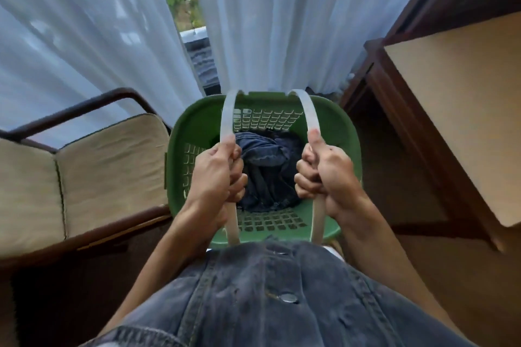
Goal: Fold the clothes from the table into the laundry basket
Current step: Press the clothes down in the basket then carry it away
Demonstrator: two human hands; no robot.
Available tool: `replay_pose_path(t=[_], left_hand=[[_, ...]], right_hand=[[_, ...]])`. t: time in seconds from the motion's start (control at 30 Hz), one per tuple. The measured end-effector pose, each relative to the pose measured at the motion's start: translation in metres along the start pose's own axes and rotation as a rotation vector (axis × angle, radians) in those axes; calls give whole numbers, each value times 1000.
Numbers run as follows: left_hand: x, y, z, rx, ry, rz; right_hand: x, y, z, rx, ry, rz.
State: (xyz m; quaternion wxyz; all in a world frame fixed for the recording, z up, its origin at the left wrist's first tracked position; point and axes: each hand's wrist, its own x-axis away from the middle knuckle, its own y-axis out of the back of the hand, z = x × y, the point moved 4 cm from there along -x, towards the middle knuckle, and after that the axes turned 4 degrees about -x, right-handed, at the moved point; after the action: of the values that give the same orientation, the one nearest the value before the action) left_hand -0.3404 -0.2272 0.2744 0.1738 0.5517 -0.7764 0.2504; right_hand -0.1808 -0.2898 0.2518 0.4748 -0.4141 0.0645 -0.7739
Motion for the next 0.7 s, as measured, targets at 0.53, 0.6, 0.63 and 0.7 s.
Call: replay_pose_path(t=[0.53, 0.6, 0.63, 0.7], left_hand=[[-72, -120, -5, -406, 185, 518], [-74, -143, 1, -486, 186, 584], [-75, -153, 3, -521, 193, 609], [-81, -170, 5, -555, 206, 663]], right_hand=[[42, 87, 33, -111, 235, -578], [53, 107, 37, -55, 219, -711], [58, 114, 39, -27, 207, -772], [60, 124, 40, -13, 231, -879]])
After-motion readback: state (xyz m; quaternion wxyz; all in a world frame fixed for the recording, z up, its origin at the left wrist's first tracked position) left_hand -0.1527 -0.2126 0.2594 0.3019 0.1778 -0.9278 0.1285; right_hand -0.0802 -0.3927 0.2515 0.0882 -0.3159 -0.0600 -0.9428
